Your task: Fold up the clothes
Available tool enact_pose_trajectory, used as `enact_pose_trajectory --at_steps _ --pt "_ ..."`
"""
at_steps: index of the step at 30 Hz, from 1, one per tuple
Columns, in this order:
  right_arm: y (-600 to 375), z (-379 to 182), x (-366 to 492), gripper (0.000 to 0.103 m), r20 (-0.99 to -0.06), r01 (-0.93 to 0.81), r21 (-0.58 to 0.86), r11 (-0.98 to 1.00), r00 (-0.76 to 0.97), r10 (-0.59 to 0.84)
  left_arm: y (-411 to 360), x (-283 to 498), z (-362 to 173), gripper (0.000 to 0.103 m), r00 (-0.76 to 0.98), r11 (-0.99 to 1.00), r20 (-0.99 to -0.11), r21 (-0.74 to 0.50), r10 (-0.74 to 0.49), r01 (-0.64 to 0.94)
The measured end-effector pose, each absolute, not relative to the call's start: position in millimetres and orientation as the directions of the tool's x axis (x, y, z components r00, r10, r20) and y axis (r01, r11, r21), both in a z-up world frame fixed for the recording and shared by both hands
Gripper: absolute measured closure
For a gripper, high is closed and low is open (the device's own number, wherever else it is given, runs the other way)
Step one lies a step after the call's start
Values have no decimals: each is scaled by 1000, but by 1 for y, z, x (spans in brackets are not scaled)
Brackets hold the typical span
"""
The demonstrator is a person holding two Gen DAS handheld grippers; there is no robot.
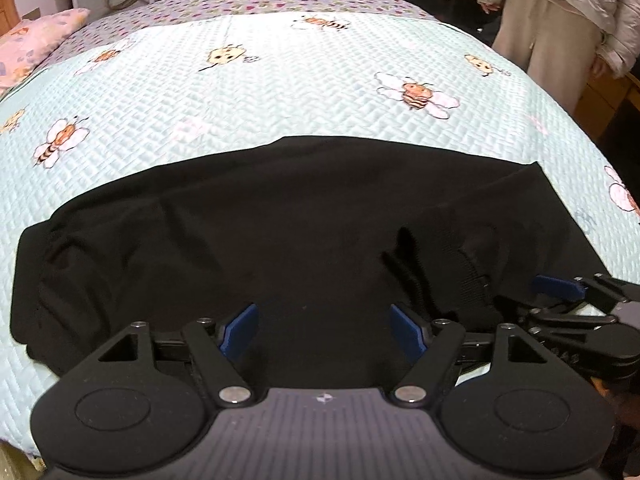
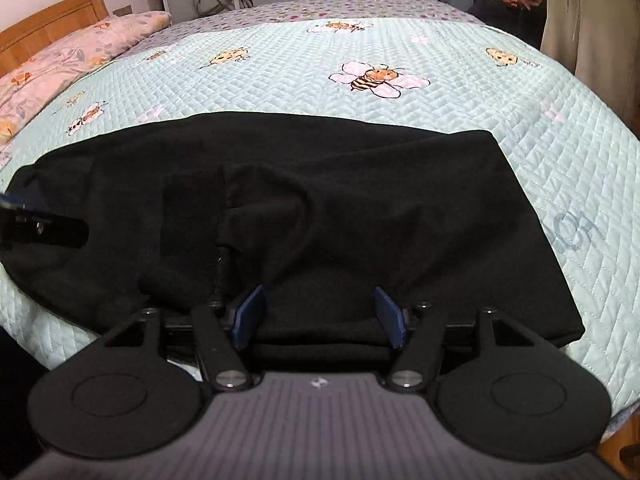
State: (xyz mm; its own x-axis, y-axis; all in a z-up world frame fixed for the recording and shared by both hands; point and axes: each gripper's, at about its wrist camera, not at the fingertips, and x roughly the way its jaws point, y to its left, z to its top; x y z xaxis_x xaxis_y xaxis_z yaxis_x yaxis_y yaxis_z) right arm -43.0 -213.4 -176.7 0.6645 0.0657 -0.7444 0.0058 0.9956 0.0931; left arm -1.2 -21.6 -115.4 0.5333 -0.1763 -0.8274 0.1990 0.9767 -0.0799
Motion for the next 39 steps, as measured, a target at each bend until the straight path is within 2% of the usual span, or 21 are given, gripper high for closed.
enact_pose_trajectory --at_steps 4,7,9,14,16,19,23,26,27,30,32,33,34,39 --pt "-210 -164 -45 39 -730 15 100 995 680 63 -11 -6 -118 24 532 982 -833 -70 -154 176" --pt "-193 -145 -49 39 -663 -34 81 996 744 79 -1 -7 -124 22 523 987 -842 -69 -137 147" --pt "-184 -140 -45 35 -639 -70 67 995 763 96 4 -9 -128 22 514 989 -849 -60 -122 135" --pt "-177 -176 -23 32 -727 -48 85 995 680 95 7 -14 -132 20 510 991 -857 -17 -82 131" --pt "-175 -181 -24 28 -714 -52 84 995 693 96 8 -16 -134 18 510 992 -858 4 -62 128" --pt "-172 -174 -23 29 -721 -73 89 993 683 115 13 -17 -135 18 506 994 -861 5 -54 114" --pt "-169 -145 -39 30 -653 -101 118 988 742 153 24 -19 -137 14 509 997 -860 -2 -40 76" --pt "-175 -133 -39 33 -597 -114 218 969 770 225 33 -19 -139 14 503 999 -863 -14 -37 50" --pt "-179 -132 -38 37 -573 -135 297 945 767 289 36 -20 -140 14 503 999 -863 -22 -42 45" --pt "-190 -149 -33 40 -519 -124 544 830 727 449 40 -20 -140 13 503 999 -863 -34 -49 39" --pt "-190 -173 -25 41 -567 -64 573 817 690 451 42 -20 -141 12 503 999 -863 -37 -52 39" --pt "-189 -183 -22 47 -585 -53 568 821 675 449 42 -20 -141 11 501 998 -864 -38 -53 40" --pt "-185 -187 -22 47 -589 -83 538 839 674 445 41 -19 -142 11 501 998 -864 -37 -53 42" --pt "-183 -160 -16 46 -600 -126 481 868 675 430 42 -18 -144 9 500 998 -864 -48 -61 38"
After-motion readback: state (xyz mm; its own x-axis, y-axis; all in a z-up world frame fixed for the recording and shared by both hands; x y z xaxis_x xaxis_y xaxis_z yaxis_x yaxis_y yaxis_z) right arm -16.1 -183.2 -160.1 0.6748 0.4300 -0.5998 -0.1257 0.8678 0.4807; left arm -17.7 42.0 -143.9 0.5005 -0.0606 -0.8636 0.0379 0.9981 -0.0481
